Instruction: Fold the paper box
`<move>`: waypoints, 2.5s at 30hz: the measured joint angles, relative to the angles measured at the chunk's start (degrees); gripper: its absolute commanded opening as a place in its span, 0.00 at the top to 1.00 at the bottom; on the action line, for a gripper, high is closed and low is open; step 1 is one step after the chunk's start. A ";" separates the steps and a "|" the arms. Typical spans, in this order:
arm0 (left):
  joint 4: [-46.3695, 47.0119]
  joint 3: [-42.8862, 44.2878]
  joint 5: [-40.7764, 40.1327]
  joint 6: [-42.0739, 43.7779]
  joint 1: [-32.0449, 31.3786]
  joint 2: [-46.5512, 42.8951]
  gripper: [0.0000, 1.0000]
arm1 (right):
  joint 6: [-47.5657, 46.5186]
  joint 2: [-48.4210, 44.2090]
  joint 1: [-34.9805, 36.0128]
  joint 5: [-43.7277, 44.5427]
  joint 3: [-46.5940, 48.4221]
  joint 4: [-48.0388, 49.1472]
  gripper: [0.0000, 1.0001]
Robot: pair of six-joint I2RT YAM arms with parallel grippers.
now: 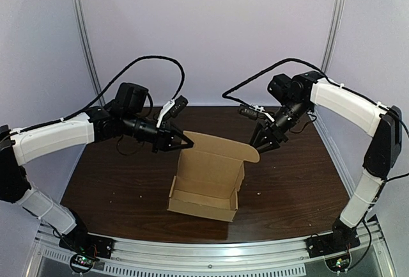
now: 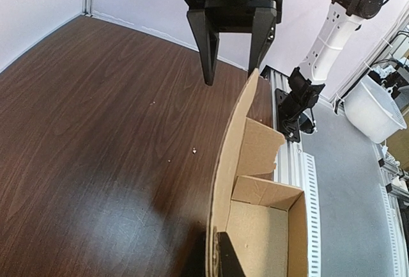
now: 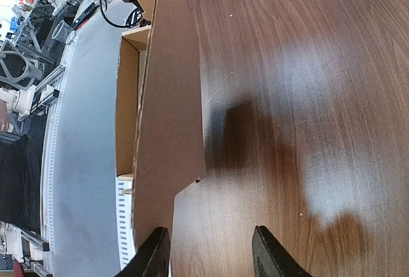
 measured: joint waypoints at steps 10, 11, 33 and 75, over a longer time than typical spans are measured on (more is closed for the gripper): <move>1.53 -0.46 1.64 -0.50 0.00 -0.02 1.00 | 2.69 4.48 -0.22 -0.94 4.83 -0.74 0.53; 1.57 -0.48 2.32 -0.24 0.00 -0.02 1.00 | 1.95 5.07 -1.05 -1.70 5.88 -0.92 0.50; 4.39 -1.57 3.82 -0.94 0.83 -0.52 1.00 | -14.45 7.78 -5.73 -13.14 8.41 -1.60 0.44; -19.52 16.44 -9.03 10.97 -1.22 3.41 0.47 | -5.49 9.11 4.61 5.14 20.63 -1.73 1.00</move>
